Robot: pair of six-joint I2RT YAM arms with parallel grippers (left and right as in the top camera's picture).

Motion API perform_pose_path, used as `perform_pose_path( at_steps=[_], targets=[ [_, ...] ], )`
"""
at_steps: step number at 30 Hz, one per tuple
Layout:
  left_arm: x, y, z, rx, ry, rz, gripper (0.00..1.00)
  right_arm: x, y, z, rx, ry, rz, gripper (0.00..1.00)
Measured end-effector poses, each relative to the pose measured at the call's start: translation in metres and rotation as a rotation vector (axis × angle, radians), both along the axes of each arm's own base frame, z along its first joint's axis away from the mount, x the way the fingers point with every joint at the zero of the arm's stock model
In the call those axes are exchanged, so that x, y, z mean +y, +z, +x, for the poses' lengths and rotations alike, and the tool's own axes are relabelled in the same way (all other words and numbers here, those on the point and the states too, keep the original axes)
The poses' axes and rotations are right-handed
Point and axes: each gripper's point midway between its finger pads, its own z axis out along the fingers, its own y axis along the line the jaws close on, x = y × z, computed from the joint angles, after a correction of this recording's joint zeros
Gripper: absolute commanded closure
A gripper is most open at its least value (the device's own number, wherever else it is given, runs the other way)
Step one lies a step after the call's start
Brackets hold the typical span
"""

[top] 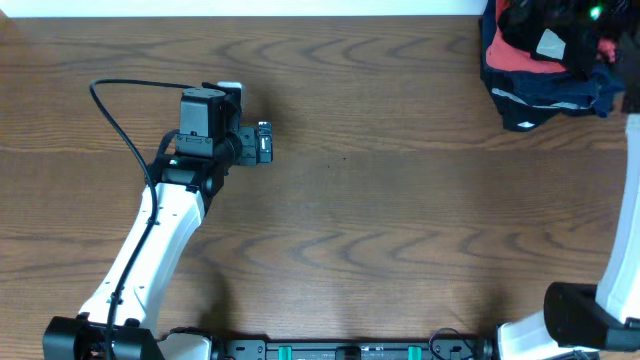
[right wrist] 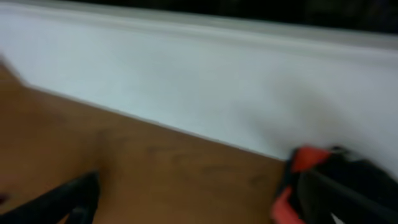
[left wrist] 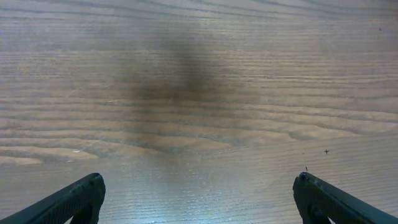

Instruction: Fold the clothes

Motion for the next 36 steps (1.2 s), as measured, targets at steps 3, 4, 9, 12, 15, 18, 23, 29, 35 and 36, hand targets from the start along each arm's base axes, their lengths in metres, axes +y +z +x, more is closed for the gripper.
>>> perform_pose_path(
  at_steps=[3,4,9,12,15,18,23,29,35,36],
  targets=[
    [0.000,0.000,0.000,0.000,0.000,0.000,0.02,0.015,-0.006,-0.006,0.031,0.048,0.010,0.01],
    [0.000,0.000,0.000,0.000,0.000,0.000,0.02,0.018,-0.008,-0.008,0.041,0.057,0.013,0.01],
    [0.000,0.000,0.000,0.000,0.000,0.000,0.02,0.021,-0.023,-0.017,0.119,0.068,0.019,0.01],
    [0.000,0.000,0.000,0.000,0.000,0.000,0.02,0.021,-0.033,-0.024,0.170,0.069,0.021,0.01],
    [0.000,0.000,0.000,0.000,0.000,0.000,0.02,0.019,-0.041,-0.029,0.213,0.057,0.016,0.01],
    [0.000,0.000,0.000,0.000,0.000,0.000,0.02,0.015,-0.049,-0.031,0.244,0.038,0.004,0.01],
    [0.000,0.000,0.000,0.000,0.000,0.000,0.02,0.006,-0.066,-0.031,0.280,-0.015,-0.029,0.01],
    [0.000,0.000,0.000,0.000,0.000,0.000,0.02,-0.003,-0.080,-0.030,0.221,-0.068,-0.062,0.01],
    [0.000,0.000,0.000,0.000,0.000,0.000,0.02,-0.007,-0.105,-0.043,0.101,-0.085,-0.082,0.01],
    [0.000,0.000,0.000,0.000,0.000,0.000,0.02,-0.007,-0.114,-0.049,0.103,-0.084,-0.089,0.01]
  ],
)
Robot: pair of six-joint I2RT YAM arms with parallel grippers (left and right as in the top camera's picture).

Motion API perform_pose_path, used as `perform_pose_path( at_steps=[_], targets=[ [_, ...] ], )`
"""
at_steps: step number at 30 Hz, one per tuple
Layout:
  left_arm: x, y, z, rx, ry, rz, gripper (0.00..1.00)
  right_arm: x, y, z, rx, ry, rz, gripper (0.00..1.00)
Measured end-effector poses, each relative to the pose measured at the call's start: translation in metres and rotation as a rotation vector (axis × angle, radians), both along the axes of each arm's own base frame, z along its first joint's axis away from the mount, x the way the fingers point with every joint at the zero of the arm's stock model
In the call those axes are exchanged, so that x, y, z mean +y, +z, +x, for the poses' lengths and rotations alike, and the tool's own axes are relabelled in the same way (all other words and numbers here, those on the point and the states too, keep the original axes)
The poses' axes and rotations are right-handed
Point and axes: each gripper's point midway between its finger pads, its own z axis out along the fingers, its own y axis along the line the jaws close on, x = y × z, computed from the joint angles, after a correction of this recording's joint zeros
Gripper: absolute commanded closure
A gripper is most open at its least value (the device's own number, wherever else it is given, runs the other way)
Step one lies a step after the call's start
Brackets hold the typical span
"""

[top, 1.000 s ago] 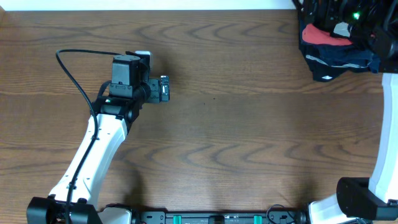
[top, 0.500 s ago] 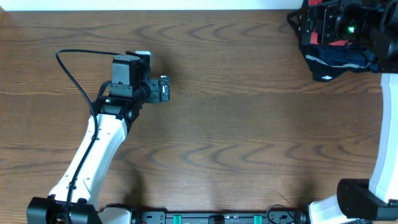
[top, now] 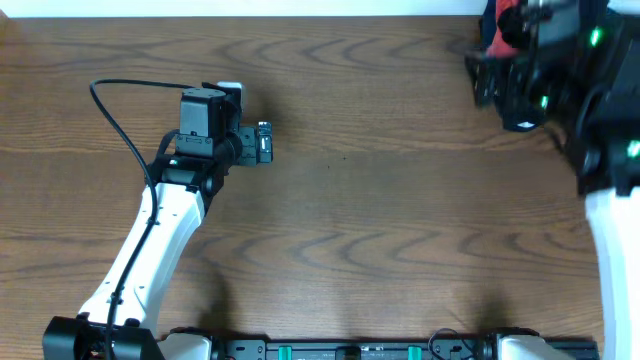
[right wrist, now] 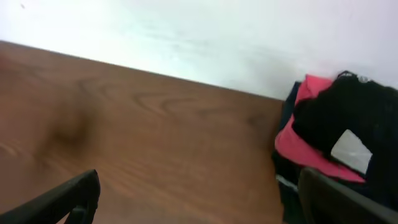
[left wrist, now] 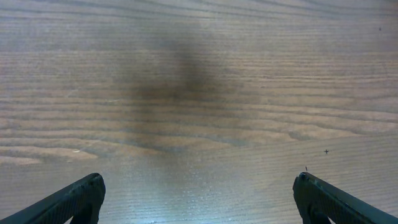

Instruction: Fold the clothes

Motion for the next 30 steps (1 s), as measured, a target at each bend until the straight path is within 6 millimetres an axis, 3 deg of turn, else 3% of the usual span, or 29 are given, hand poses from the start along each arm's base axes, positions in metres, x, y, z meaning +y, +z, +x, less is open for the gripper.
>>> perform_pose_path(
  at_steps=[5,17,30],
  targets=[
    [0.000,0.000,0.000,0.000,0.000,0.000,0.02,-0.001,-0.053,-0.028,-0.022,0.018,-0.042,0.01],
    [0.000,0.000,0.000,0.000,0.000,0.000,0.02,-0.009,-0.134,-0.080,-0.221,-0.019,-0.087,0.01],
    [0.000,0.000,0.000,0.000,0.000,0.000,0.02,-0.012,-0.174,-0.132,-0.386,-0.045,-0.096,0.01]
  ],
)
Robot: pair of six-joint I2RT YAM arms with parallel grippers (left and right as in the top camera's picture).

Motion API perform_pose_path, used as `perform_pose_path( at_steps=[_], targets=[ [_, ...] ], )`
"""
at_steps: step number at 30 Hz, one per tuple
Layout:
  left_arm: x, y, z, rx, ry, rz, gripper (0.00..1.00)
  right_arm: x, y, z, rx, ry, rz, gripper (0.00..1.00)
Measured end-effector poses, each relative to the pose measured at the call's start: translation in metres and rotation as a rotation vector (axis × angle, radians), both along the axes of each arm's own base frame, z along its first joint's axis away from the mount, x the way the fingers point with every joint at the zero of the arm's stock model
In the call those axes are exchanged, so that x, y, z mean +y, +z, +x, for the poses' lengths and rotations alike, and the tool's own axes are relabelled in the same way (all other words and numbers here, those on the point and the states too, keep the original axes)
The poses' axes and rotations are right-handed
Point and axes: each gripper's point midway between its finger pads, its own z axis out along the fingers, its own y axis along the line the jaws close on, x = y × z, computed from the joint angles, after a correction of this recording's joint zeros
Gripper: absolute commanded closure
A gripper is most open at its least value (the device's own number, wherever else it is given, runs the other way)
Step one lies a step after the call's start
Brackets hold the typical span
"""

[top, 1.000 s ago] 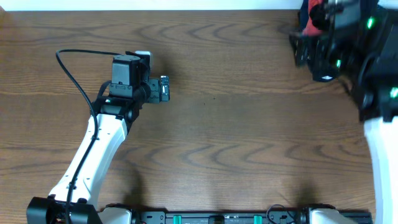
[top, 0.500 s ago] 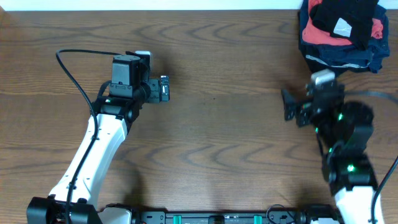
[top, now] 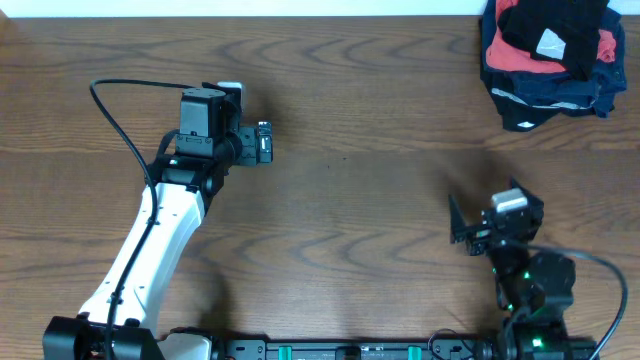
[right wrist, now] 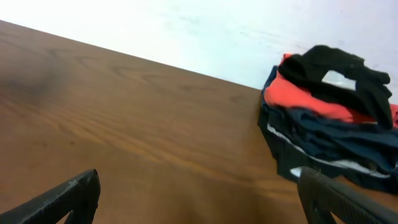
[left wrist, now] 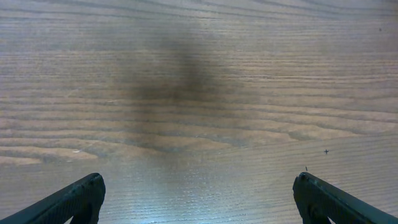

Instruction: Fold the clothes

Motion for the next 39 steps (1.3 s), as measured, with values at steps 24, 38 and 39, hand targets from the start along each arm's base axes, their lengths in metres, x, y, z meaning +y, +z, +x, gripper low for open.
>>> perform_pose_path(
  at_steps=[24,38,39],
  targets=[
    [0.000,0.000,0.000,0.000,0.000,0.000,0.02,0.004,-0.012,-0.019,-0.103,0.015,0.004,0.01],
    [0.000,0.000,0.000,0.000,0.000,0.000,0.02,0.005,-0.012,-0.019,-0.103,0.016,0.004,0.01],
    [0.000,0.000,0.000,0.000,0.000,0.000,0.02,0.005,-0.012,-0.019,-0.103,0.015,0.004,0.01]
  ],
)
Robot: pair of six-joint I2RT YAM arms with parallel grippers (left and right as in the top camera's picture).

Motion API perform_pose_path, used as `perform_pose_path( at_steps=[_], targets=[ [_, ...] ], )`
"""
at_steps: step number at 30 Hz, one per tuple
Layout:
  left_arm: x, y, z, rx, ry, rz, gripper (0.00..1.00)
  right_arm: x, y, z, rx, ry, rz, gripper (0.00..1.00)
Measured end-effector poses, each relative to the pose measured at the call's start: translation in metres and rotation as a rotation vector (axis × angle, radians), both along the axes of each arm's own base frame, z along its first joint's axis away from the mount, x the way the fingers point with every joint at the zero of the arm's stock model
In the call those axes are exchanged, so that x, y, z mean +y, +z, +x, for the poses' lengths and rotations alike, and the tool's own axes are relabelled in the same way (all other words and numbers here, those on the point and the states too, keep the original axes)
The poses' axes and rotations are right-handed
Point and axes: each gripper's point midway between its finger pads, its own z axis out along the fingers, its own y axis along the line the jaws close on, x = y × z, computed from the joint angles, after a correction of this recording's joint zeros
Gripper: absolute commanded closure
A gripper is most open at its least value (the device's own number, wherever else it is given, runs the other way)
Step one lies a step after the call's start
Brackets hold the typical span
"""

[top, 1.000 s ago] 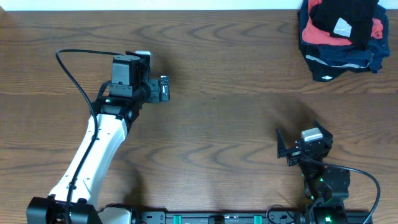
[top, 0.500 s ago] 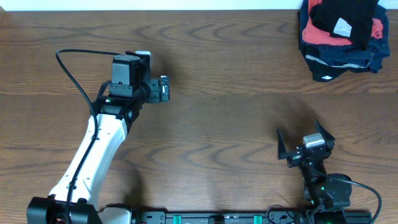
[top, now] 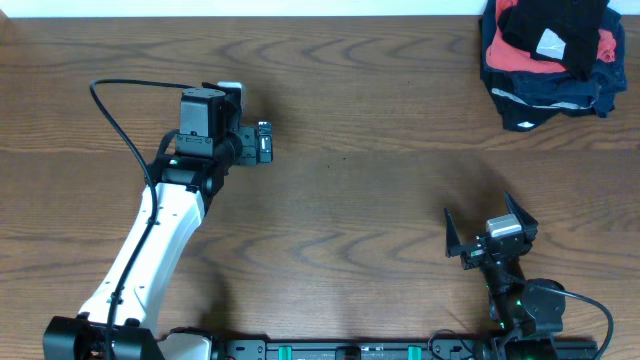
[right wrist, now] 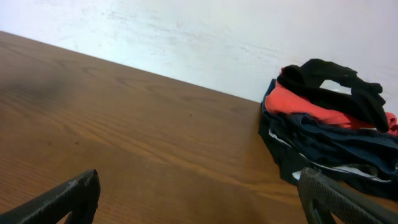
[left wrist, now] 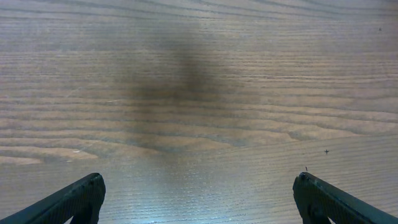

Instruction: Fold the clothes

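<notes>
A pile of clothes (top: 548, 60), black on red on navy, sits at the table's far right corner; the right wrist view shows the pile (right wrist: 329, 127) against the white wall. My right gripper (top: 487, 233) stands open near the front right edge, well short of the pile, nothing between its fingers. My left gripper (top: 264, 142) hangs open over bare wood at the left; the left wrist view shows its fingertips (left wrist: 74, 199) wide apart above the table.
The wooden table (top: 360, 200) stretches between the two arms. A white wall (right wrist: 186, 37) borders the table's far edge. A black cable (top: 115, 110) loops from the left arm.
My right gripper has drawn back slightly toward the front edge and sits lower; the clothes pile looks a little farther off in its view. The left arm has not moved.
At first my right arm was at the right edge, its camera blurred on the wall. Then the gripper was up at the clothes pile, empty. Later it stood open near the front right, and now a bit nearer the front. The pile and left arm stayed put.
</notes>
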Motion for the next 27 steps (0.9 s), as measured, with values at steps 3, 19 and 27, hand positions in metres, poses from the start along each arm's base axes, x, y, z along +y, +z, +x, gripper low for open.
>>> perform_pose_path(
  at_steps=[3,19,27],
  targets=[
    [0.000,0.000,0.000,0.000,0.000,0.000,0.02,0.000,0.000,0.000,0.000,0.000,0.000,0.01],
    [0.003,-0.007,-0.008,0.044,0.001,0.014,0.02,0.000,0.000,0.000,0.000,0.000,0.000,0.01],
    [0.014,0.030,-0.019,-0.127,-0.055,0.074,0.02,0.000,0.000,0.000,0.000,0.000,0.000,0.01]
  ],
)
